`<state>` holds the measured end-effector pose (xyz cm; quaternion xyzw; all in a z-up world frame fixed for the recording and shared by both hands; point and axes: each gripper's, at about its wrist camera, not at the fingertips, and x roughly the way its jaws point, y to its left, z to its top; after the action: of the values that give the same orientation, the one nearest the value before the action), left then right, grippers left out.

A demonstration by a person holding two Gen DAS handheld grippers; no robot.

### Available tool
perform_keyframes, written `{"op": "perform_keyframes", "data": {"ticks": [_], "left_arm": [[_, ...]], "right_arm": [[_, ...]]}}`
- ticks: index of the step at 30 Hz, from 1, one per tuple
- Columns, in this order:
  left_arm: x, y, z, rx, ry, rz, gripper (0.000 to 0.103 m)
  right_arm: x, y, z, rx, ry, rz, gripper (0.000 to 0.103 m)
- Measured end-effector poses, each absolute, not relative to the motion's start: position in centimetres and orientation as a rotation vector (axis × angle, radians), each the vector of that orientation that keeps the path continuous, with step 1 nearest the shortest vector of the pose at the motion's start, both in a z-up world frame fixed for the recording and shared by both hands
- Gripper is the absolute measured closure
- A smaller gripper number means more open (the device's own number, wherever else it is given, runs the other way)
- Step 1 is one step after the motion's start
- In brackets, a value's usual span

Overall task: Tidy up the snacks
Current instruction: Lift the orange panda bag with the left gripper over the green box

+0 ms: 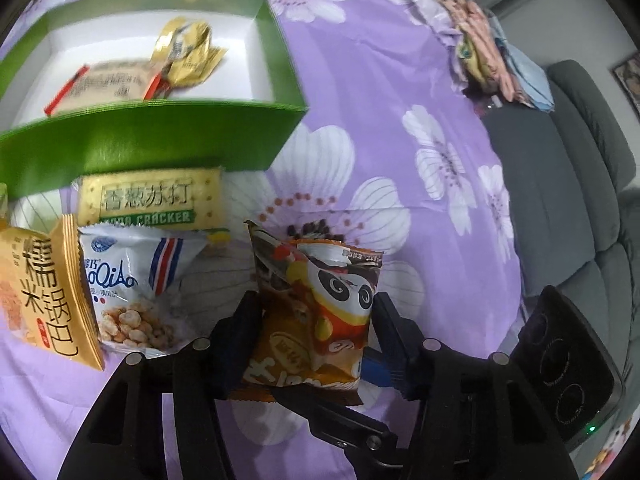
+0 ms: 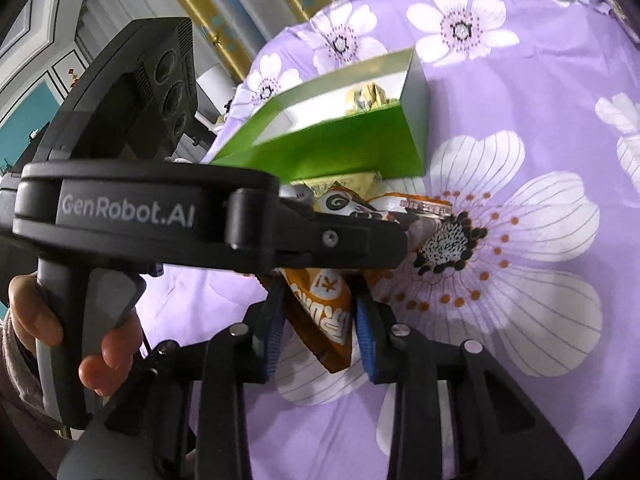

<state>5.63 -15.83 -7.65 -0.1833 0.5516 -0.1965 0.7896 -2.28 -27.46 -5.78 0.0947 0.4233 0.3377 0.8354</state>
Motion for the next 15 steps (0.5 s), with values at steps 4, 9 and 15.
{"op": "perform_keyframes", "data": {"ticks": [4,9,15], "left_arm": [[5.1,-16.1,-6.0,-0.365,1.143,-0.429,0.046],[4.7,-16.1,-3.7,-0.322,1.069,-0.432,0.046],[5.3,-14.8,-1.7,-0.308,0.996,-0.414,0.046]], "right_arm": [[-2.8,-27.6,-4.4,0.186,0.853,0.715,0.071],[-3.2,-27.5,-2.9,0.173,0.799,0.72,0.071],[-1.6,-25.9,-1.0,0.126,0.744,0.752,0.07]]}}
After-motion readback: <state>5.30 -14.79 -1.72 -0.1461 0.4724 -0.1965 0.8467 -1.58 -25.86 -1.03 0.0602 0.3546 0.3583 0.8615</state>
